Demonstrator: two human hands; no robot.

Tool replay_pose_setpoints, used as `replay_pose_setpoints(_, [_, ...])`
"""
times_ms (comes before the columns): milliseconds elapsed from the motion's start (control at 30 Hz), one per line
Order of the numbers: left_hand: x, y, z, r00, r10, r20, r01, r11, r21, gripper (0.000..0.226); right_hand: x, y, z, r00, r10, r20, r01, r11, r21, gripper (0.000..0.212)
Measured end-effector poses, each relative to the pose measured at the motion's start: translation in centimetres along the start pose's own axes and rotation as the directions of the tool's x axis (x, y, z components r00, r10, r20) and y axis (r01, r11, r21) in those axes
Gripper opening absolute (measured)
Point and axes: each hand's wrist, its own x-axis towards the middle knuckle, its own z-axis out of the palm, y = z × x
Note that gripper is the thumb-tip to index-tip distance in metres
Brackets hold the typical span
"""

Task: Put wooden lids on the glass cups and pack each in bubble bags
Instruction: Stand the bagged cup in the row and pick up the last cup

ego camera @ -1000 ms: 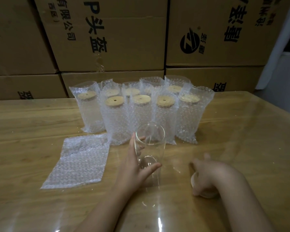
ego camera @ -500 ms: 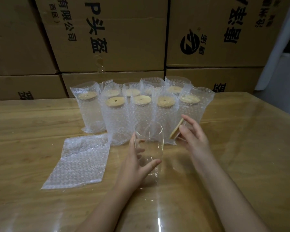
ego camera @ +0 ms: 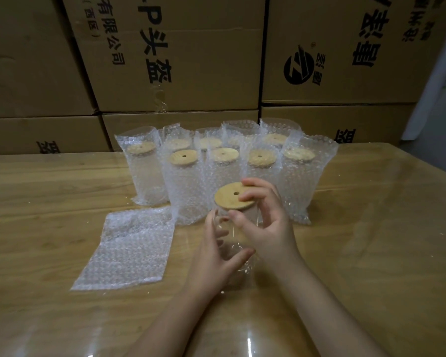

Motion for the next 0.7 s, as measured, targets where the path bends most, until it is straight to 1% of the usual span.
replay_pose_setpoints(67, [0.0, 0.1, 0.0, 1.000, 0.009, 0.005, -0.009, 1.000, 0.011, 0.107, 0.1, 0.6, 0.1, 0.999, -0.028, 0.023, 0.030, 0.996, -0.087, 0.021])
replay_pose_setpoints(167, [-0.1, 0.1, 0.0, 1.000, -0.003, 0.009, 0.003, 1.000, 0.010, 0.107, 0.0, 1.4, 0.0, 0.998, -0.029, 0.058, 0.036, 0.993, -0.110, 0.020])
replay_pose_setpoints(333, [-0.1, 0.3, -0.1, 1.000, -0.008, 0.025, 0.008, 1.000, -0.005, 0.104, -0.1, 2.4, 0.3, 0.992, -0.125, 0.027, 0.128, 0.981, -0.143, 0.018])
replay_pose_setpoints(467, [-0.1, 0.5, -0.3, 0.998, 0.059, 0.000, -0.059, 0.997, 0.041, 0.090, -0.3, 3.0, 0.3, 0.981, -0.192, 0.028, 0.193, 0.955, -0.224, 0.022])
replay_pose_setpoints(500, [-0.1, 0.7, -0.3, 0.998, 0.068, 0.004, -0.068, 0.998, 0.018, 0.086, -0.3, 3.1, 0.3, 0.976, -0.216, 0.034, 0.218, 0.942, -0.254, 0.024])
replay_pose_setpoints(600, [-0.3, 1.2, -0.6, 0.998, 0.068, -0.003, -0.068, 0.989, -0.135, 0.071, -0.1, 3.4, 0.2, 0.954, -0.292, 0.069, 0.298, 0.899, -0.321, 0.027])
replay_pose_setpoints(633, [-0.3, 1.5, -0.7, 0.997, 0.063, -0.039, -0.069, 0.981, -0.182, 0.066, 0.0, 3.4, 0.1, 0.946, -0.313, 0.085, 0.322, 0.883, -0.342, 0.028])
replay_pose_setpoints(700, [0.0, 2.4, -0.9, 0.990, 0.044, -0.135, -0.077, 0.965, -0.250, 0.064, 0.1, 3.5, 0.1, 0.928, -0.354, 0.117, 0.371, 0.844, -0.388, 0.029])
